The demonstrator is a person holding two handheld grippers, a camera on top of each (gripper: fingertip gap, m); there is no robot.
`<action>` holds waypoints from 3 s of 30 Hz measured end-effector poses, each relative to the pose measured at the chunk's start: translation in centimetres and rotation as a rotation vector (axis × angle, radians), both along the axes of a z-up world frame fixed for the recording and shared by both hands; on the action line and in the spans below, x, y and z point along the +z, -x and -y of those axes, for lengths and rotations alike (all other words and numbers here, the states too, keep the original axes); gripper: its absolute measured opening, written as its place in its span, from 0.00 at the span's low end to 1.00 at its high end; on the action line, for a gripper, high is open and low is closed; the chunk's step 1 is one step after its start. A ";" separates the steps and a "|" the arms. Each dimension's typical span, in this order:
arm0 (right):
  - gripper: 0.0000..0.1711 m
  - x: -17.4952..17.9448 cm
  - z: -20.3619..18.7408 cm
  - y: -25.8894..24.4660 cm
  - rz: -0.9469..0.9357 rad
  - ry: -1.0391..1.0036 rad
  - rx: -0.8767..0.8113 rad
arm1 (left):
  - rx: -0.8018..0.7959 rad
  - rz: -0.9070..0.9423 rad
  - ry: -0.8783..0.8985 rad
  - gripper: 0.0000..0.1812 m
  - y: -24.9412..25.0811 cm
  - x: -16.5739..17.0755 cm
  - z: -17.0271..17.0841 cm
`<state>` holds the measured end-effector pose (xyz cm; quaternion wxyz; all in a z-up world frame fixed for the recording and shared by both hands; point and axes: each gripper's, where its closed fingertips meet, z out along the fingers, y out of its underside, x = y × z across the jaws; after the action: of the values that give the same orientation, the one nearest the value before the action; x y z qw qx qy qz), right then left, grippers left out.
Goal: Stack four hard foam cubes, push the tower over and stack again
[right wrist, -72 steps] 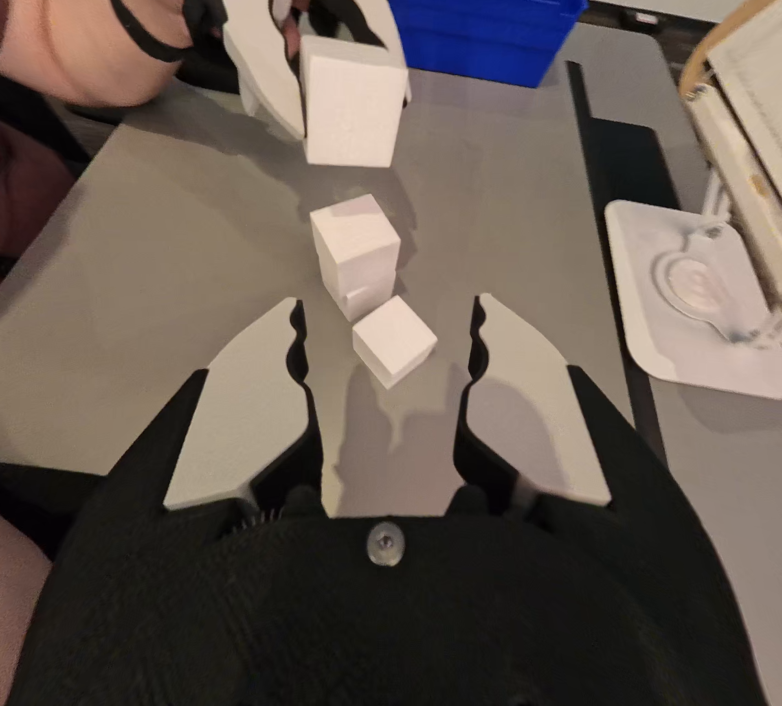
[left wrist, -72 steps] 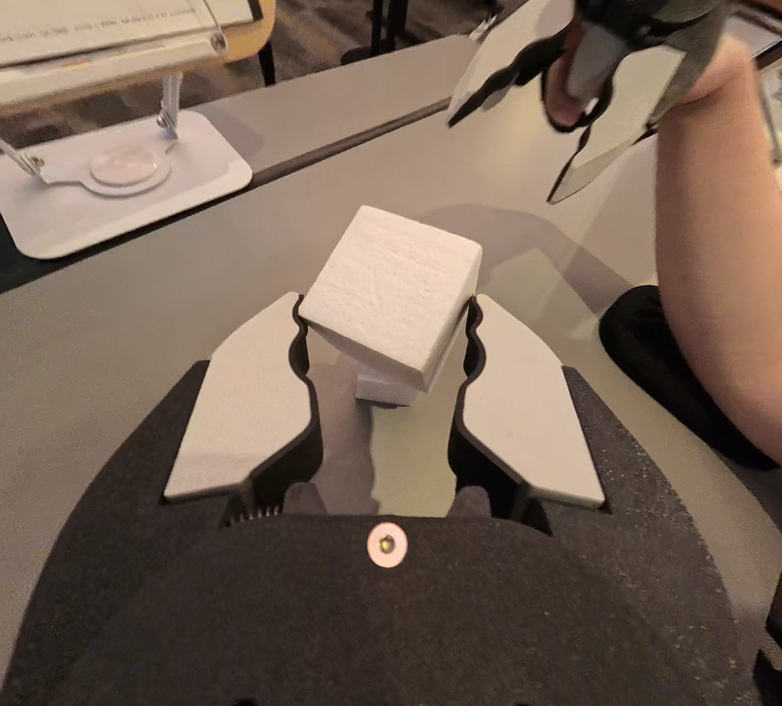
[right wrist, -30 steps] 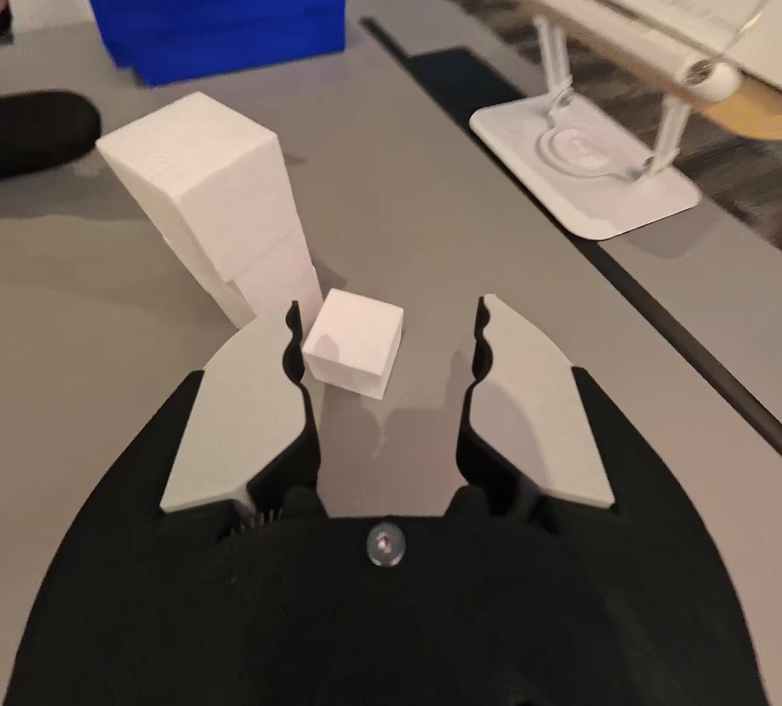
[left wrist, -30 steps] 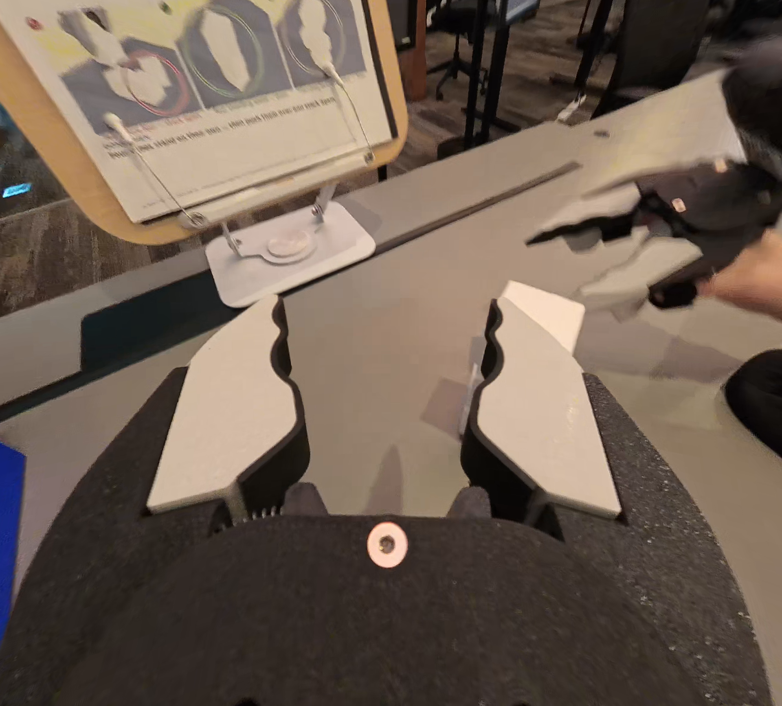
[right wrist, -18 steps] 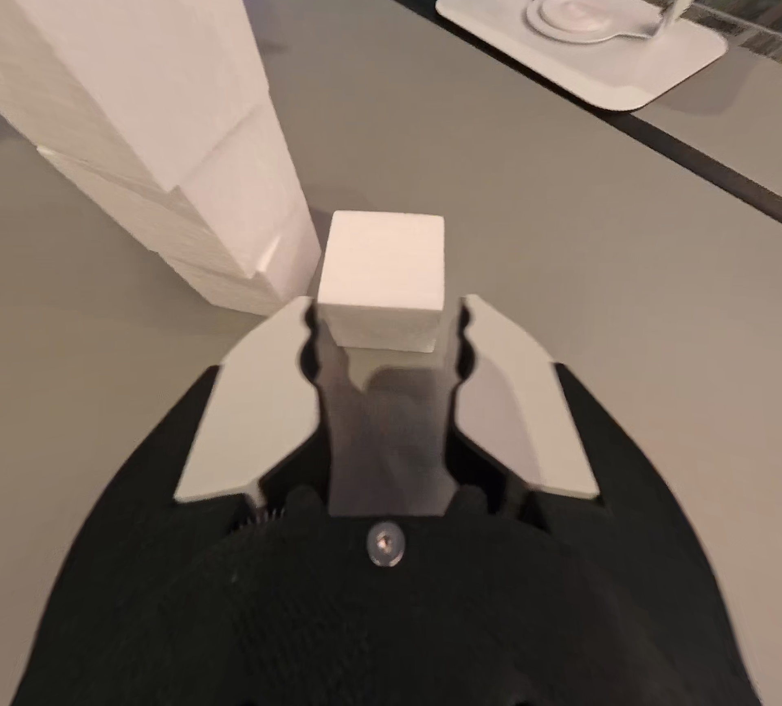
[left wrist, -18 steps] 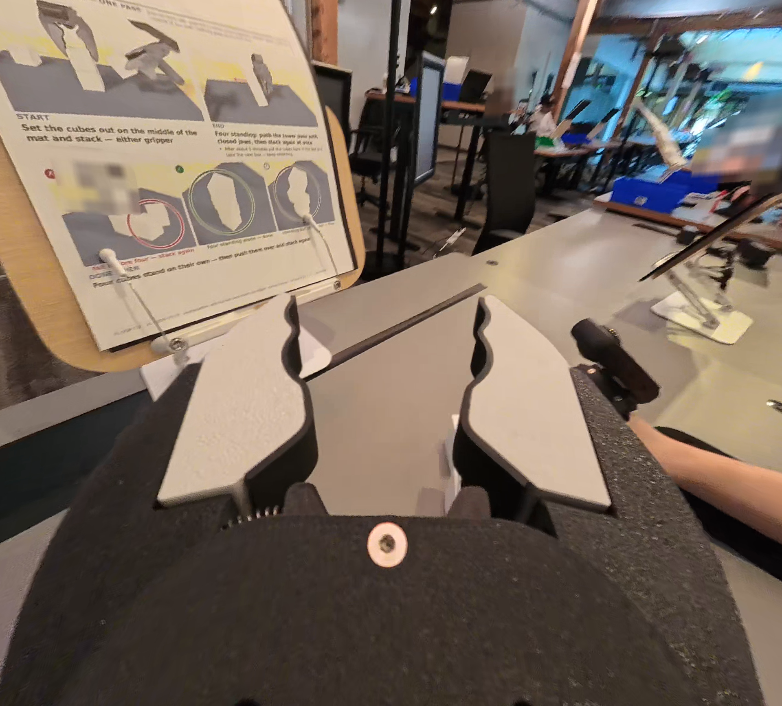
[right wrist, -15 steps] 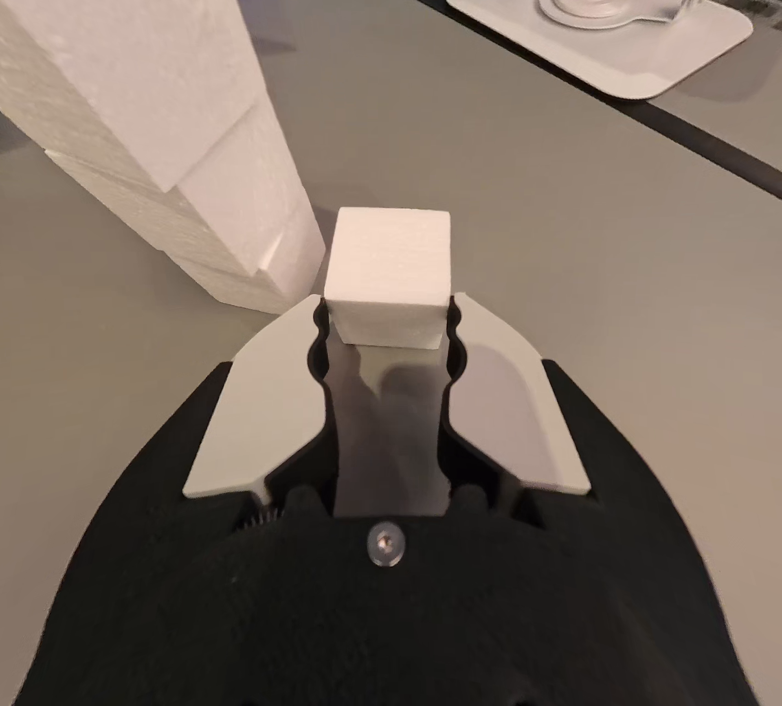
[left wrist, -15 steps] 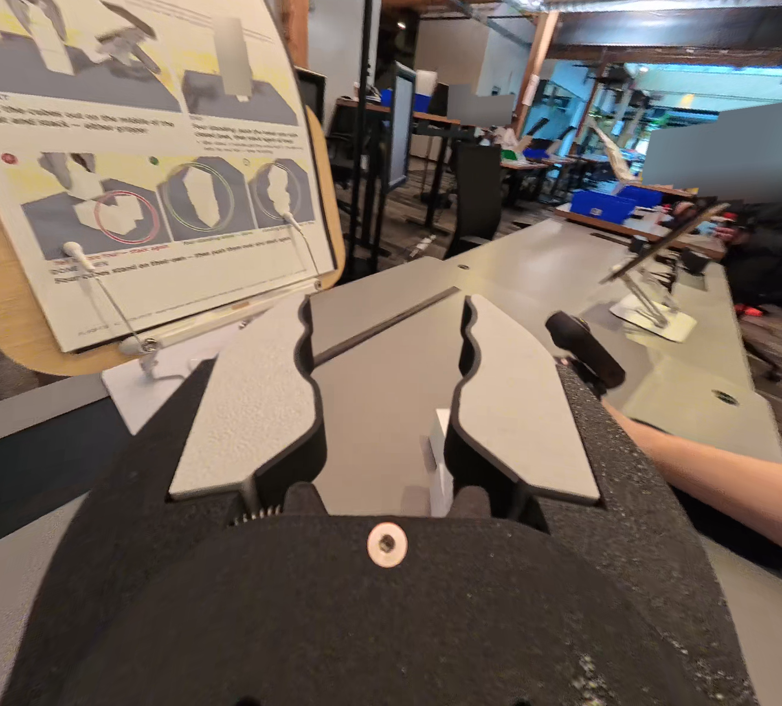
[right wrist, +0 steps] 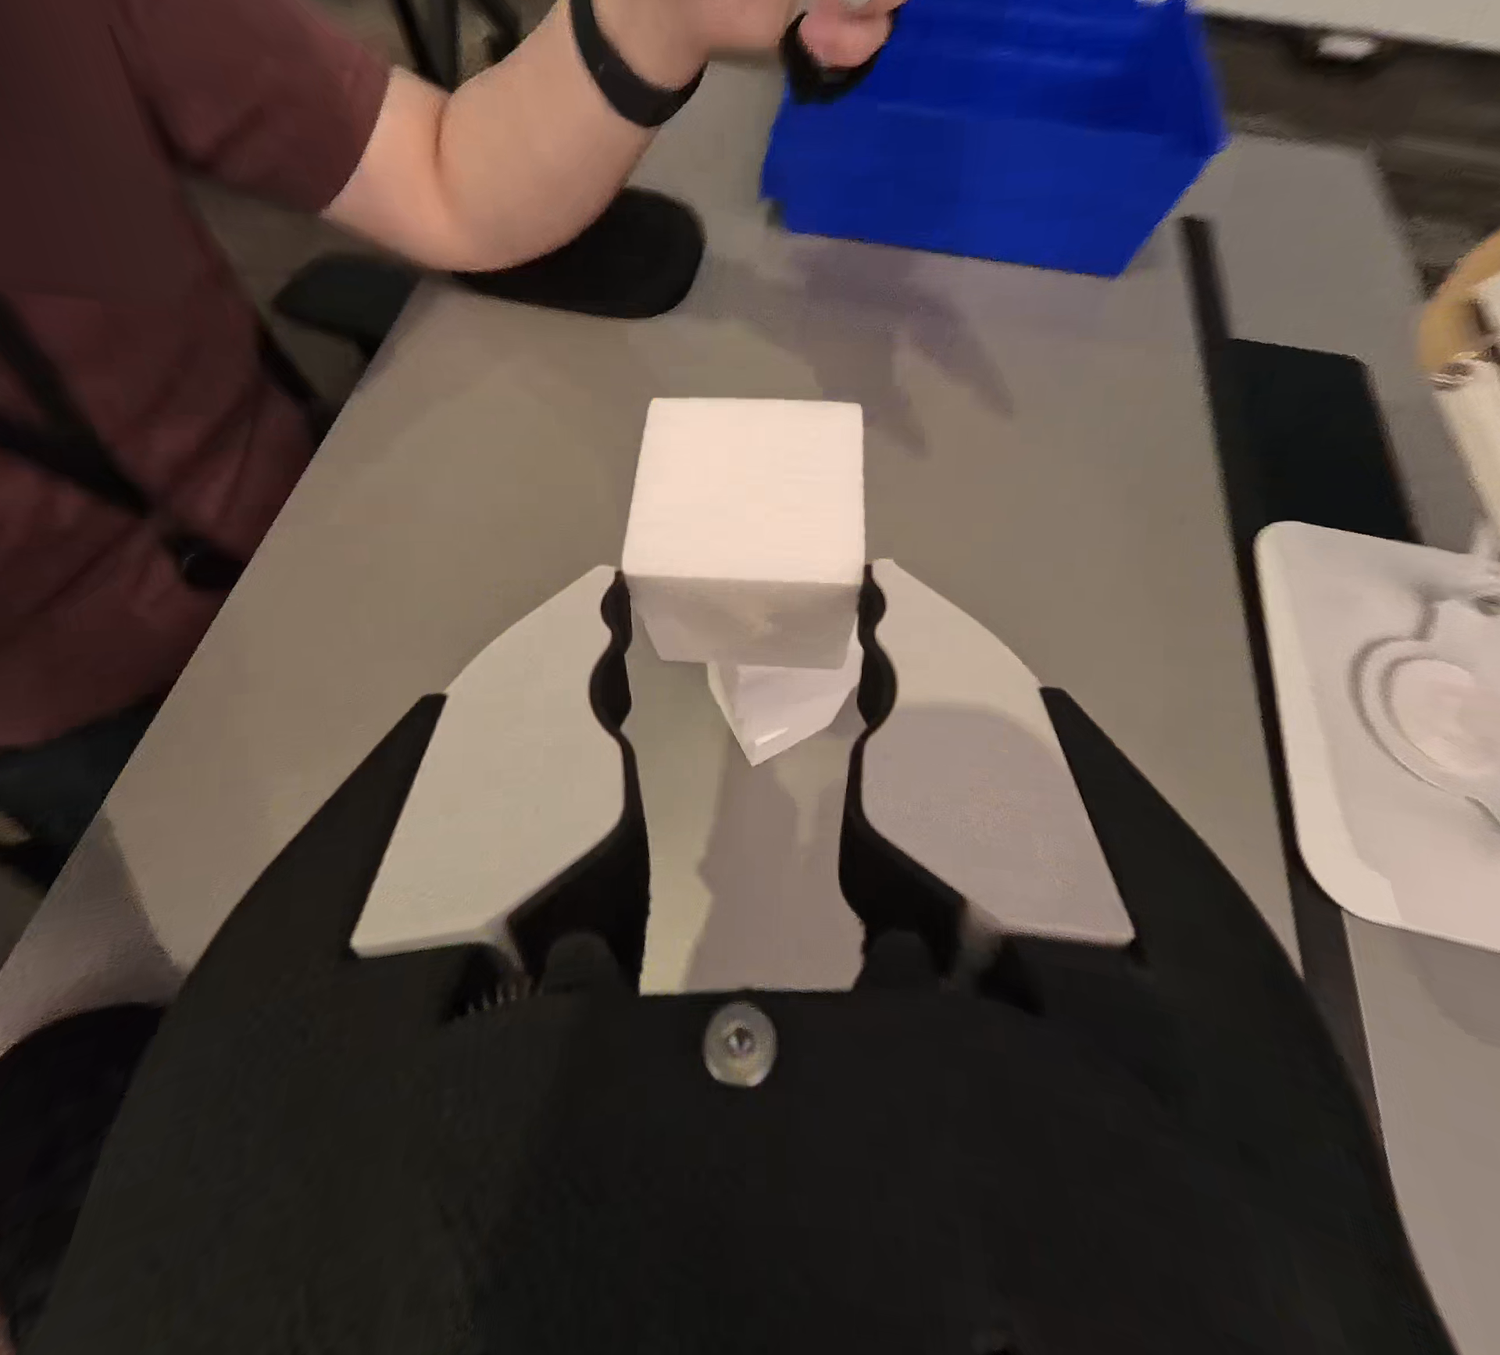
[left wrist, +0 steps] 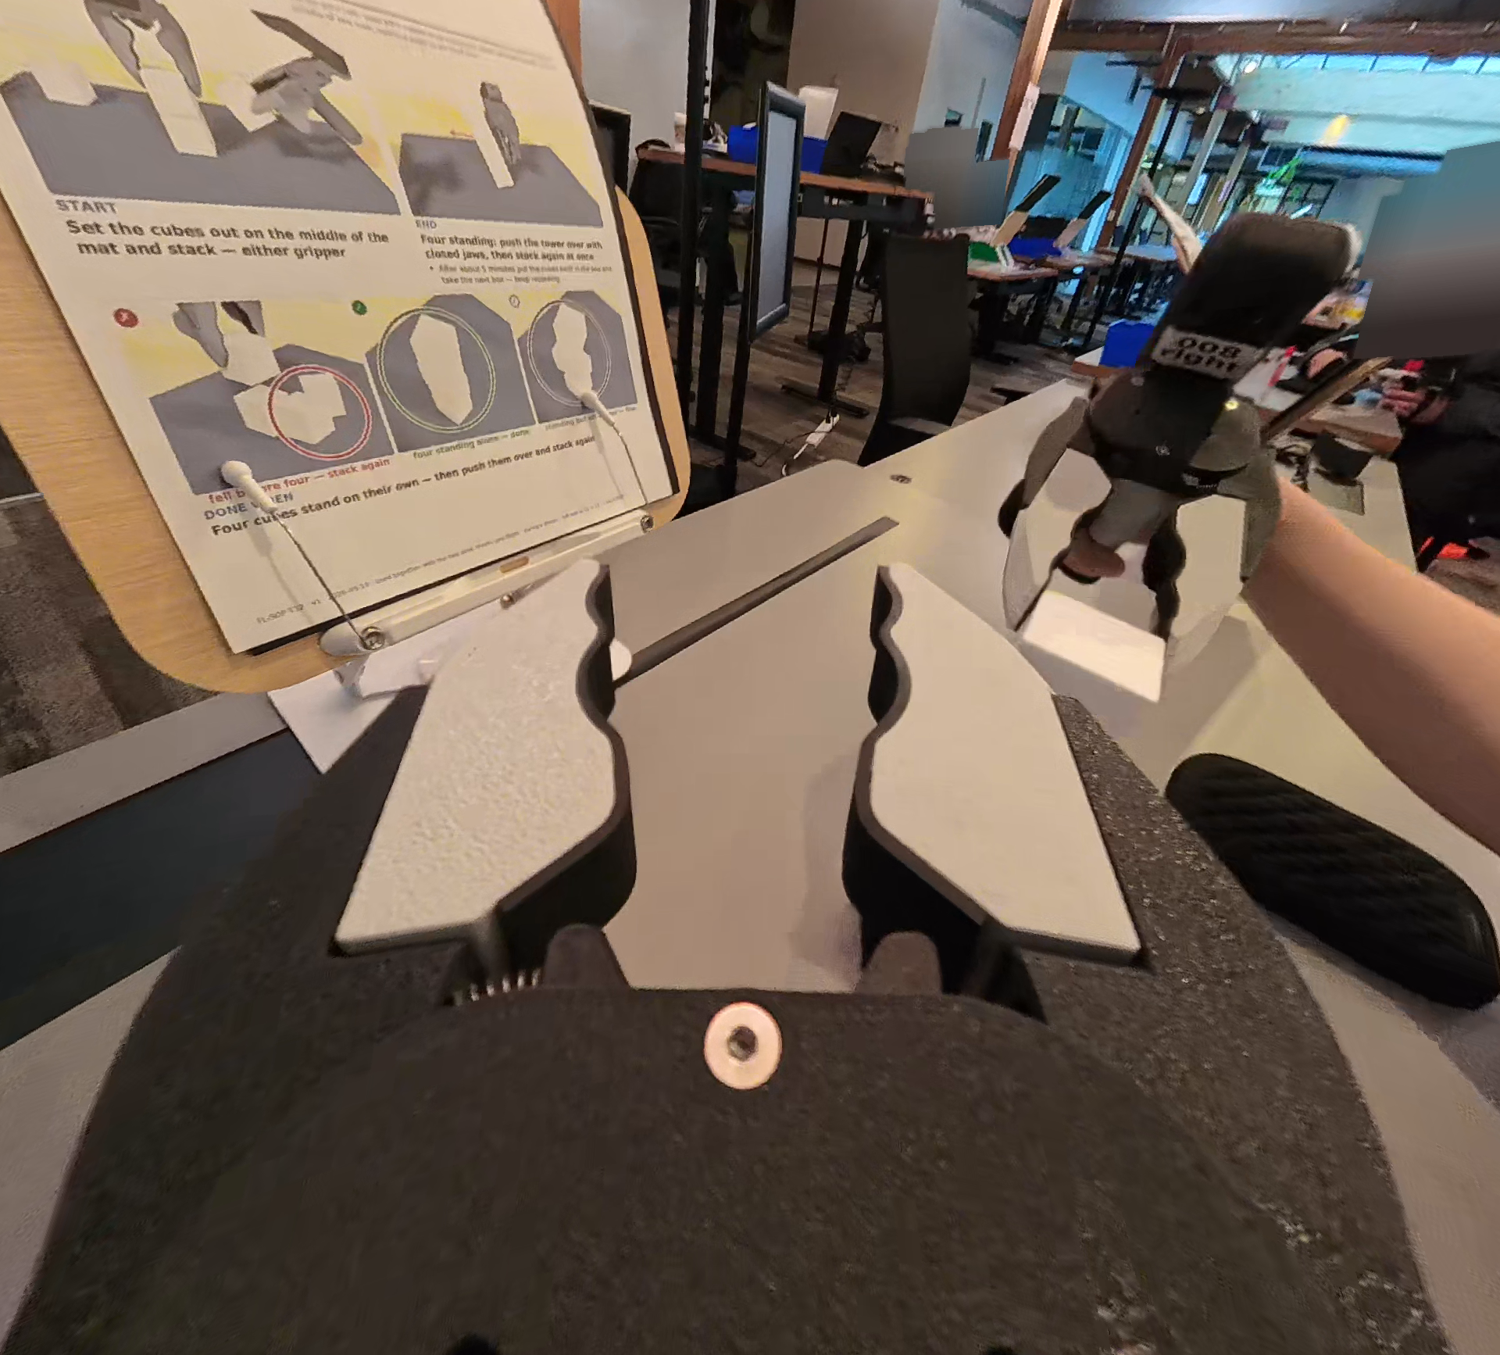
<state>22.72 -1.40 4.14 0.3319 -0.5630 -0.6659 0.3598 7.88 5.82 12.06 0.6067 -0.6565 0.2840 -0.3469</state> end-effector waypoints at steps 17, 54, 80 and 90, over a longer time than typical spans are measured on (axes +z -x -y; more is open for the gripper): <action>0.32 -1.7 -1.3 0.7 0.044 0.076 0.162 | -0.014 0.006 0.011 0.33 -0.4 -0.2 -0.3; 0.00 -11.1 -4.7 1.4 0.581 0.026 -1.071 | 0.262 0.013 -0.054 0.31 13.2 4.0 0.4; 0.15 -9.2 -10.8 -9.0 -0.338 -0.029 -0.724 | 0.204 -0.492 0.115 0.34 9.3 -8.6 -5.4; 0.22 -7.8 -12.2 -15.2 -0.453 -0.120 -0.945 | 0.746 -0.532 0.184 0.41 14.8 -13.9 -14.1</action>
<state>37.96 10.80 -3.67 0.6252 -0.6899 -0.2704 0.2449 -6.88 19.90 -1.87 0.5354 -0.8309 0.1425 0.0516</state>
